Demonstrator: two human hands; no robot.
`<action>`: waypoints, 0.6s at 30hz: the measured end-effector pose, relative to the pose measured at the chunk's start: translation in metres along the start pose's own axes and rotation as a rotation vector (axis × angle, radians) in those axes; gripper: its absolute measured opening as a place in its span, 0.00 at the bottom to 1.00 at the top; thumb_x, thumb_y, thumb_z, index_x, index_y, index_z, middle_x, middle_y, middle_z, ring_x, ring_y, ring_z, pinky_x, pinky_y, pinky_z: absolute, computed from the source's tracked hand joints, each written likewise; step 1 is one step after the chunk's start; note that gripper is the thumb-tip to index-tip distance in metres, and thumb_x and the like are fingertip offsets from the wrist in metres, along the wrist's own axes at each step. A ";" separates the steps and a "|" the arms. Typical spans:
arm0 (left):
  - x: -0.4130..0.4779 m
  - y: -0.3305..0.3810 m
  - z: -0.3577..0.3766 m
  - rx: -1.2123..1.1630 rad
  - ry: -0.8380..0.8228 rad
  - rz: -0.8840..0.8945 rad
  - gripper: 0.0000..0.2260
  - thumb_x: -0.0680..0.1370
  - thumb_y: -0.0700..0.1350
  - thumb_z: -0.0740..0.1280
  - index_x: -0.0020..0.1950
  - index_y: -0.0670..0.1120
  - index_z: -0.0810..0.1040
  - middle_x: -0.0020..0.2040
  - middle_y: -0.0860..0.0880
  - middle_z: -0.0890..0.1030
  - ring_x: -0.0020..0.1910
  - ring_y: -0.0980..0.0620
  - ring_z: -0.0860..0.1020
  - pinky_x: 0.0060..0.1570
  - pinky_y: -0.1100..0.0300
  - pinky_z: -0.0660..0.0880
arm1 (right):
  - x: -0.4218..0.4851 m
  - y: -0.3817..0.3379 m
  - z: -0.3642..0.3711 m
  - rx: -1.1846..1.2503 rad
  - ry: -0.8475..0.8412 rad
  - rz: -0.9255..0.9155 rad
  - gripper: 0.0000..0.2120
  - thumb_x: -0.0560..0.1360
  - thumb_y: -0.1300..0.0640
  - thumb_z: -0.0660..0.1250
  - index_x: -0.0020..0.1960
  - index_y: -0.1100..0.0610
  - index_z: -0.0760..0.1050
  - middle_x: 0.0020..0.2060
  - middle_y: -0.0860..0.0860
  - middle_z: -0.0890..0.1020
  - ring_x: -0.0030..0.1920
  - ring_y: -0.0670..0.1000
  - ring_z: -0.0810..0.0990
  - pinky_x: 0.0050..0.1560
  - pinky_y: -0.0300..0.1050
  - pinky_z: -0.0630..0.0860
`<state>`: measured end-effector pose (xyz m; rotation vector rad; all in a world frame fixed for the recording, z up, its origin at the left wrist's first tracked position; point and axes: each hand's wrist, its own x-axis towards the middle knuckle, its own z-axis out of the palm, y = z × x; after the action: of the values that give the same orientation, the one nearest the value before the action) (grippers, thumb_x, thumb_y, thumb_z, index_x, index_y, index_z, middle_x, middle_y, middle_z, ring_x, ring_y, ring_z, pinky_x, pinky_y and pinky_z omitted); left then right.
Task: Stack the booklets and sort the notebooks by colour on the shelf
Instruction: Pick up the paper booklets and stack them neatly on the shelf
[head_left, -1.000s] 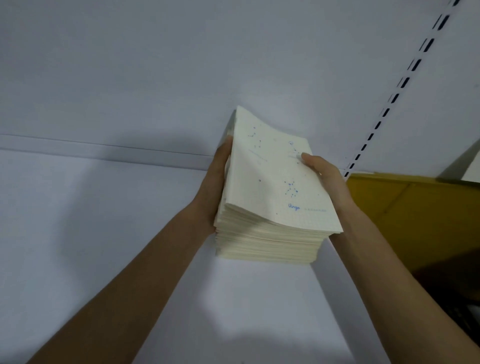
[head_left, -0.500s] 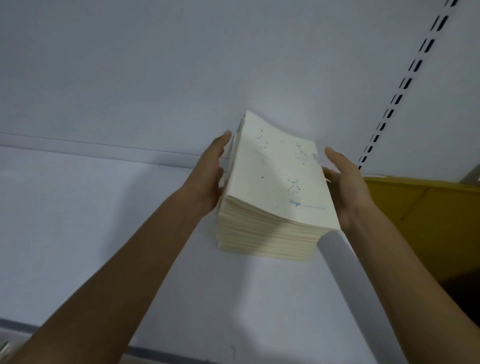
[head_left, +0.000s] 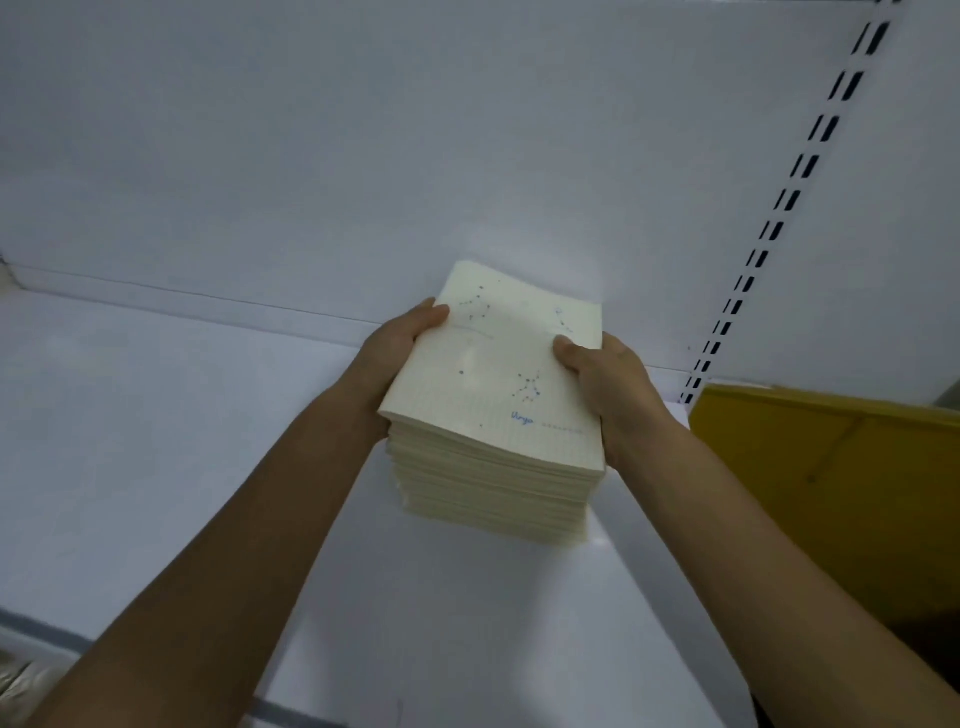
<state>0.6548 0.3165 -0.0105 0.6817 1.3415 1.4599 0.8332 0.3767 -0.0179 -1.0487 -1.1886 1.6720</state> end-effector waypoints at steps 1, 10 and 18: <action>-0.001 0.001 0.000 0.015 -0.006 -0.003 0.11 0.79 0.49 0.63 0.58 0.48 0.78 0.42 0.48 0.85 0.37 0.50 0.83 0.32 0.60 0.79 | 0.000 0.000 -0.001 0.005 -0.002 0.004 0.06 0.80 0.61 0.62 0.46 0.52 0.74 0.41 0.51 0.82 0.30 0.46 0.83 0.26 0.40 0.77; -0.011 0.033 0.011 0.558 0.112 0.057 0.29 0.77 0.54 0.65 0.74 0.47 0.61 0.71 0.47 0.68 0.66 0.47 0.70 0.64 0.48 0.69 | -0.009 -0.028 -0.008 -0.311 0.059 -0.057 0.34 0.78 0.49 0.64 0.78 0.53 0.51 0.76 0.52 0.57 0.74 0.55 0.60 0.68 0.50 0.61; -0.044 0.052 -0.009 1.001 0.094 0.441 0.25 0.80 0.55 0.59 0.75 0.49 0.59 0.75 0.50 0.63 0.72 0.50 0.64 0.65 0.57 0.62 | -0.058 -0.051 0.016 -0.911 -0.101 -0.380 0.29 0.78 0.44 0.62 0.75 0.52 0.58 0.73 0.51 0.65 0.71 0.53 0.65 0.64 0.47 0.64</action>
<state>0.6470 0.2785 0.0462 1.6377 2.0886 1.0634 0.8445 0.3296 0.0447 -1.1441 -2.1505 0.8684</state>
